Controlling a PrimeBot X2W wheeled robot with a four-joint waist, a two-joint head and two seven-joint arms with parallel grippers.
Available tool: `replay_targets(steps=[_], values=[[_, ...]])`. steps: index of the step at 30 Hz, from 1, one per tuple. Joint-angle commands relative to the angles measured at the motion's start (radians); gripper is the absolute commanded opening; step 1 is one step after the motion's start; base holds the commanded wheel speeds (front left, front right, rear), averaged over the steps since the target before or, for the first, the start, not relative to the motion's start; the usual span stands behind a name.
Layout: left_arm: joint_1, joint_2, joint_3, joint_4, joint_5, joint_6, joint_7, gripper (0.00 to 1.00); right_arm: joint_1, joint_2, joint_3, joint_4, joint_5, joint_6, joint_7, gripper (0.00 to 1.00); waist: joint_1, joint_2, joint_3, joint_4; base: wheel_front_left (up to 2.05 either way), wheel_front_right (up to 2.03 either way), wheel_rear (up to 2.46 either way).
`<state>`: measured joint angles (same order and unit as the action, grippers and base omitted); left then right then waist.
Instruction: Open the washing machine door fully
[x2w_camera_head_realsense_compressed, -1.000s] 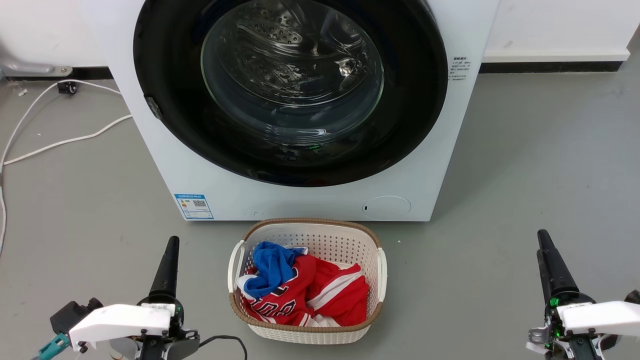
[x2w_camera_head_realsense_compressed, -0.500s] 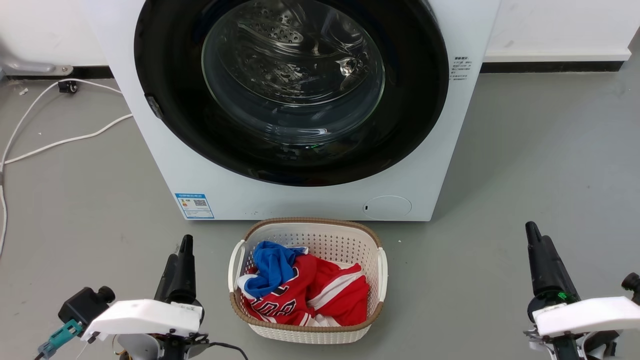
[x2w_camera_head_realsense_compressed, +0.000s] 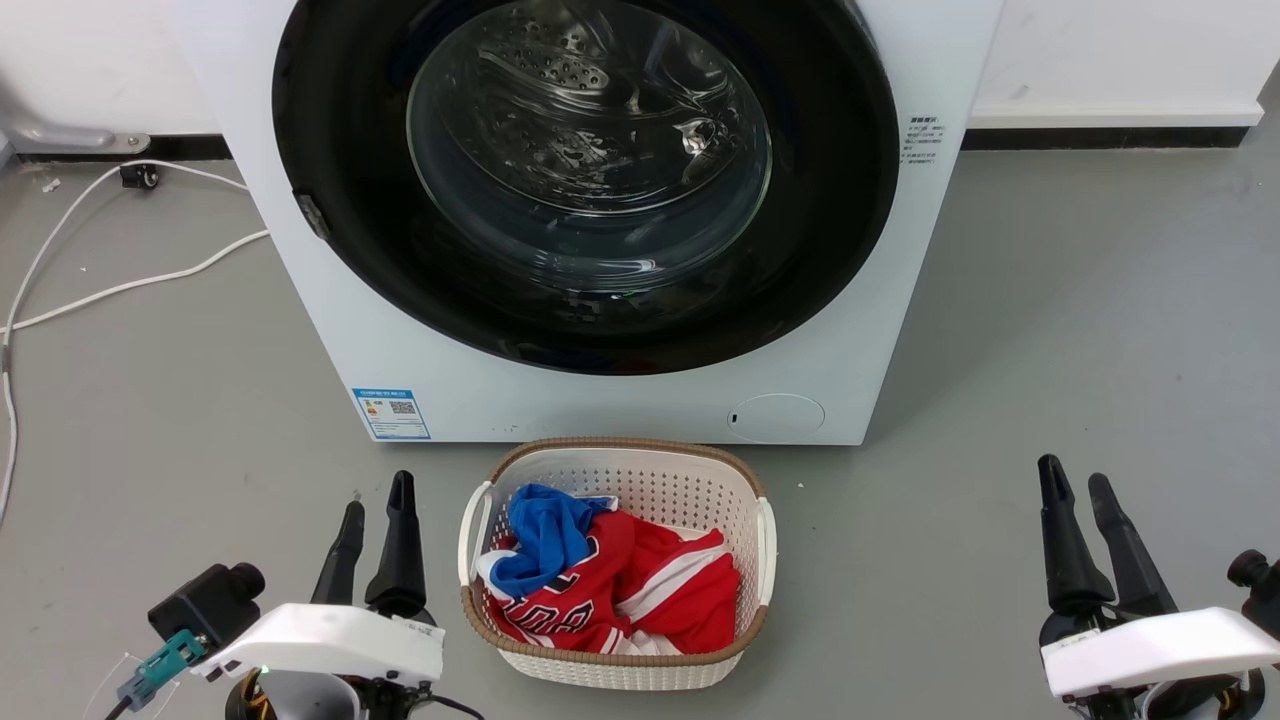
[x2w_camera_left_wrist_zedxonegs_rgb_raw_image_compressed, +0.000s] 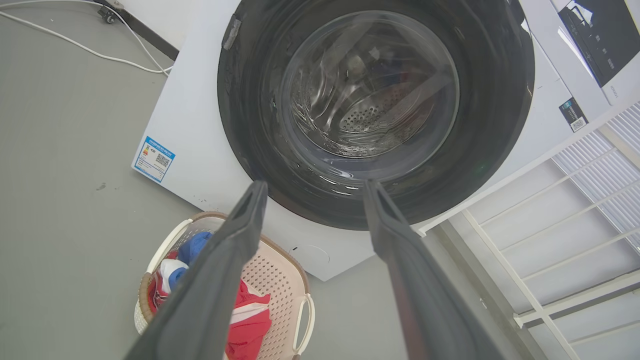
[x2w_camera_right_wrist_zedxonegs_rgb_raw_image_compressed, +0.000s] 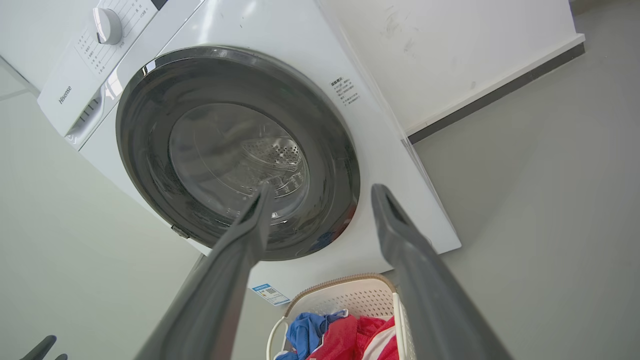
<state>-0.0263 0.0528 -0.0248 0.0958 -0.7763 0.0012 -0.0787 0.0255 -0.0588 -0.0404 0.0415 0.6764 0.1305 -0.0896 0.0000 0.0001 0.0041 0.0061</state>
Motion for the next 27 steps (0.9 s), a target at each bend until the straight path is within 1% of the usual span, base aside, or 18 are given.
replay_targets(steps=[1, 17, 27], values=[[-0.002, 0.009, -0.007, -0.02, 0.038, 0.004, -0.012, 1.0, -0.001, 0.0, 0.004, -0.024, -0.039, 0.0, -0.013, 1.0, 0.0, -0.0001, 0.0, 0.0, 0.0, 0.0, 0.0], [0.027, 0.017, -0.05, -0.044, 0.23, 0.022, -0.06, 1.0, 0.037, 0.003, 0.001, -0.068, -0.218, 0.0, -0.057, 1.0, 0.0, -0.0001, -0.005, 0.003, 0.0, 0.0, 0.0], [0.034, 0.015, -0.064, -0.05, 0.324, 0.03, -0.083, 1.0, 0.054, 0.004, -0.002, -0.09, -0.307, 0.0, -0.08, 1.0, 0.0, -0.0001, -0.004, 0.005, 0.0, 0.0, 0.0]])
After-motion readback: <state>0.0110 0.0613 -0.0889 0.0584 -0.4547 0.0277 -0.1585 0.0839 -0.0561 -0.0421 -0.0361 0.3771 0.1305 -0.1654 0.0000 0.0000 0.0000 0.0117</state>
